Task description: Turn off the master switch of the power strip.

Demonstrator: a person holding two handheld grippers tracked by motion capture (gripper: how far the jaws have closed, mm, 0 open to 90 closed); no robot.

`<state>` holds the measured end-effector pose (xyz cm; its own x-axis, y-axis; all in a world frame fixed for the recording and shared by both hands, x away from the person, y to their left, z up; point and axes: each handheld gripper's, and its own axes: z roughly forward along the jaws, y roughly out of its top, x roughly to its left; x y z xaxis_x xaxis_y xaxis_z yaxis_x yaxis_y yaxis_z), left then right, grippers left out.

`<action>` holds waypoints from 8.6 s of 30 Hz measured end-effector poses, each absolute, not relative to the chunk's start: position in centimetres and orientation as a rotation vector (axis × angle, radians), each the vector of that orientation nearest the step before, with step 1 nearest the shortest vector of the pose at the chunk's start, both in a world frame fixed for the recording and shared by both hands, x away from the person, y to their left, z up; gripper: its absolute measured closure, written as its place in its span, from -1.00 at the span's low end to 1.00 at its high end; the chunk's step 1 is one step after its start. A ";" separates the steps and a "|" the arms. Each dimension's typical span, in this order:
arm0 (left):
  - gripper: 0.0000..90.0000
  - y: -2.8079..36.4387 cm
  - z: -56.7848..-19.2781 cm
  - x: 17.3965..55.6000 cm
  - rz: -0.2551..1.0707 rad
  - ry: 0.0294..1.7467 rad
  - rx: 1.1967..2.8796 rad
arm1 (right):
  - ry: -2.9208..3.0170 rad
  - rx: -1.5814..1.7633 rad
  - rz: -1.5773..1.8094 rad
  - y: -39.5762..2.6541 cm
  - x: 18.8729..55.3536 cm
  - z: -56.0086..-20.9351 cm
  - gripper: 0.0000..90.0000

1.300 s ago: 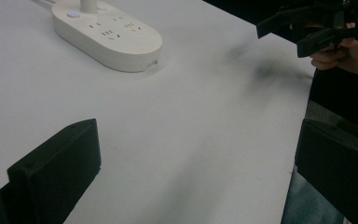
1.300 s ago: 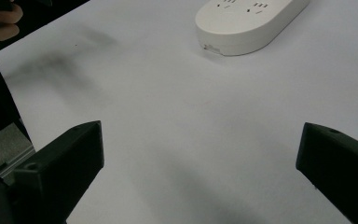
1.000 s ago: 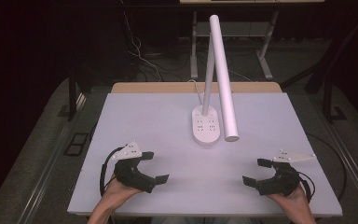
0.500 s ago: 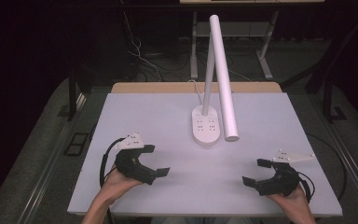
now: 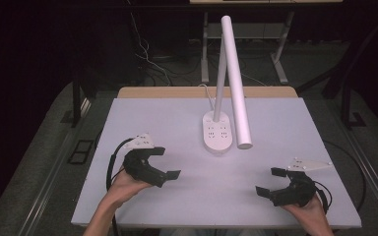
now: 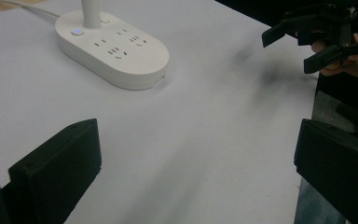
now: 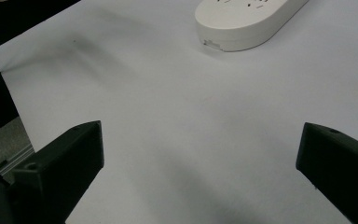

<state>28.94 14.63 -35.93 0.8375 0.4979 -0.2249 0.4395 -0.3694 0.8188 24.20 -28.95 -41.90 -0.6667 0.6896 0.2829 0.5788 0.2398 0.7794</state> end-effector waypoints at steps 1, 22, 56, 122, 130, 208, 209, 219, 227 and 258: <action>-1.00 14.6 -35.8 29.1 0.075 0.689 2.018 | 2.378 1.223 1.410 -28.9 24.2 -41.9 -0.99; -1.00 14.0 -34.3 31.5 0.092 0.680 2.053 | 2.385 1.221 1.407 -29.0 24.2 -41.9 -0.99; -0.98 13.2 -33.0 36.7 0.125 0.738 2.092 | 2.385 1.221 1.406 -28.9 24.3 -42.0 -0.99; -0.93 6.6 -32.7 45.3 0.132 0.691 2.235 | 2.374 1.233 1.416 -29.4 24.3 -41.9 -0.99; -0.90 6.3 -33.4 46.1 0.128 0.729 2.213 | 2.371 1.234 1.419 -29.5 24.2 -41.9 -0.99; 0.99 2.8 -41.6 50.4 0.019 0.993 1.999 | 2.381 1.215 1.426 -29.5 24.0 -42.0 -0.99; 0.99 2.8 -41.6 50.4 0.015 0.994 1.996 | 2.382 1.214 1.426 -29.5 24.0 -42.0 -0.99; 0.99 2.6 -42.1 50.5 0.015 1.017 1.997 | 2.389 1.208 1.426 -29.5 24.0 -42.0 -0.99; 0.99 2.6 -42.8 50.5 0.021 1.032 2.008 | 2.393 1.205 1.424 -29.5 24.0 -42.0 -0.99; 1.00 1.7 -43.3 49.5 0.107 1.107 1.950 | 2.403 1.184 1.409 -29.3 23.9 -42.0 -0.99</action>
